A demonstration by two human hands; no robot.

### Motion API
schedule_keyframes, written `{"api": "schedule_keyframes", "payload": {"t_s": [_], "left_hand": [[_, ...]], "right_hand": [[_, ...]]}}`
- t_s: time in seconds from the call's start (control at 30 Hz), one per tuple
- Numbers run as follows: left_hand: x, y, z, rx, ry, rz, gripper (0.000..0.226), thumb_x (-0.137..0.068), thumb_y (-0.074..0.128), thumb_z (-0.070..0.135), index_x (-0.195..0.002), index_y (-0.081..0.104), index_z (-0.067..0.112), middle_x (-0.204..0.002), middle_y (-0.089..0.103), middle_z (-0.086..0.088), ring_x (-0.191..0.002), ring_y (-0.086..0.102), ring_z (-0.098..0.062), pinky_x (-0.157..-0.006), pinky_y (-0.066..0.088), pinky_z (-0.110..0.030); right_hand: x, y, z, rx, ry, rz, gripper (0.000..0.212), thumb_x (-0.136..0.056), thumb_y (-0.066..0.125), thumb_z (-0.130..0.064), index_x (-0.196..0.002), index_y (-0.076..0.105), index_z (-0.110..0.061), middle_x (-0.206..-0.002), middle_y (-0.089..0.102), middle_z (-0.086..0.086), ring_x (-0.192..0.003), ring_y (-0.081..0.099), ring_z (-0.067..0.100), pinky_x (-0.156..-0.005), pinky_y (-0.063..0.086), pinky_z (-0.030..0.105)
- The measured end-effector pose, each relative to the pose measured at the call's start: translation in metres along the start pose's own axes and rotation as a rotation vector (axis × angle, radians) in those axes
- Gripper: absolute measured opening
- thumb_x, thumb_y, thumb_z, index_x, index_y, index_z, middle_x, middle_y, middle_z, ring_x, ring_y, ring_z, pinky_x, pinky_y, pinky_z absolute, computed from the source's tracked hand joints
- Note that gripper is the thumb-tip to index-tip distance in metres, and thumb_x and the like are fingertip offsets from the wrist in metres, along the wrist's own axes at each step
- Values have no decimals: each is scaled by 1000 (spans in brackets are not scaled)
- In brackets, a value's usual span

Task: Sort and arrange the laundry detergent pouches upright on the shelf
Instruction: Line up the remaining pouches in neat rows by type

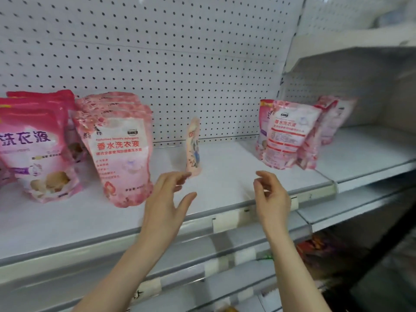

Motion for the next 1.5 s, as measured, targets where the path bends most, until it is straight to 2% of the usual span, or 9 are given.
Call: {"api": "schedule_keyframes", "payload": {"t_s": [0.27, 0.37, 0.5, 0.7, 0.9, 1.0, 1.17, 1.33, 1.5], "left_hand": [[-73, 167, 59, -24, 44, -221, 59, -87, 68, 30, -140, 43, 24, -134, 47, 7, -113, 51, -5, -100, 45, -27], [-107, 233, 75, -52, -44, -213, 78, -85, 70, 34, -148, 27, 18, -148, 34, -4, -132, 40, -18, -108, 35, -28], [-142, 300, 82, -43, -180, -105, 88, -77, 75, 40, -145, 26, 13, -145, 33, -10, -133, 35, -23, -97, 34, -26], [-160, 342, 82, -32, -392, 71, 129, -64, 82, 49, -153, -2, 10, -153, 21, -11, -140, 29, -28, -111, 32, -39], [-156, 319, 78, 95, -389, -76, 66, -72, 68, 37, -132, 41, 28, -120, 63, 7, -106, 62, -19, -87, 50, -34], [-142, 298, 73, 329, -371, -248, 54, -78, 71, 18, -129, 51, 21, -117, 67, 10, -105, 65, -8, -86, 53, -23], [-118, 277, 65, 384, -395, -180, 30, -94, 57, 7, -121, 60, 18, -114, 71, 2, -106, 66, -16, -99, 51, -40], [-107, 276, 75, 366, -393, -8, 46, -85, 64, 17, -129, 51, 18, -120, 64, 6, -109, 62, -8, -93, 54, -36], [-107, 287, 95, 251, -455, 228, 57, -72, 79, 41, -117, 48, 24, -107, 62, 9, -96, 65, -10, -76, 58, -39]], "right_hand": [[-117, -90, 86, 29, 56, 167, 41, -96, 57, -24, -136, 48, -24, -126, 61, 1, -110, 60, 19, -92, 50, 36], [-182, -97, 113, 87, 90, 86, 59, -92, 64, -34, -144, 39, -19, -138, 53, 7, -125, 53, 26, -101, 46, 40], [-232, -81, 137, 204, 148, -102, 91, -79, 74, -54, -148, 32, -12, -148, 39, 13, -134, 41, 32, -107, 41, 44], [-248, -92, 161, 8, 115, -149, 48, -86, 57, -31, -132, 51, -19, -125, 61, 9, -111, 60, 32, -92, 50, 40], [-245, -112, 184, -578, 348, -259, 32, -90, 58, 1, -110, 67, -22, -104, 75, -4, -100, 71, 16, -83, 57, 35], [-240, -117, 187, -593, 368, -266, 29, -91, 60, -3, -114, 66, -20, -105, 75, -5, -97, 71, 11, -84, 58, 38], [-235, -114, 189, -494, 326, -259, 27, -90, 63, -8, -112, 66, -24, -106, 74, -7, -100, 70, 11, -95, 55, 48], [-224, -116, 177, -222, 196, -309, 39, -91, 63, -33, -129, 57, -26, -121, 69, -2, -113, 65, 20, -100, 50, 40], [-201, -104, 153, -7, 31, -555, 66, -90, 63, -21, -148, 33, -26, -135, 57, 0, -120, 56, 19, -99, 42, 27]]}}
Point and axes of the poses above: each hand's wrist, its own x-axis away from the middle knuckle, its own y-axis out of the palm, z = x × y, the point moved 6 cm from there along -x, towards the middle knuckle
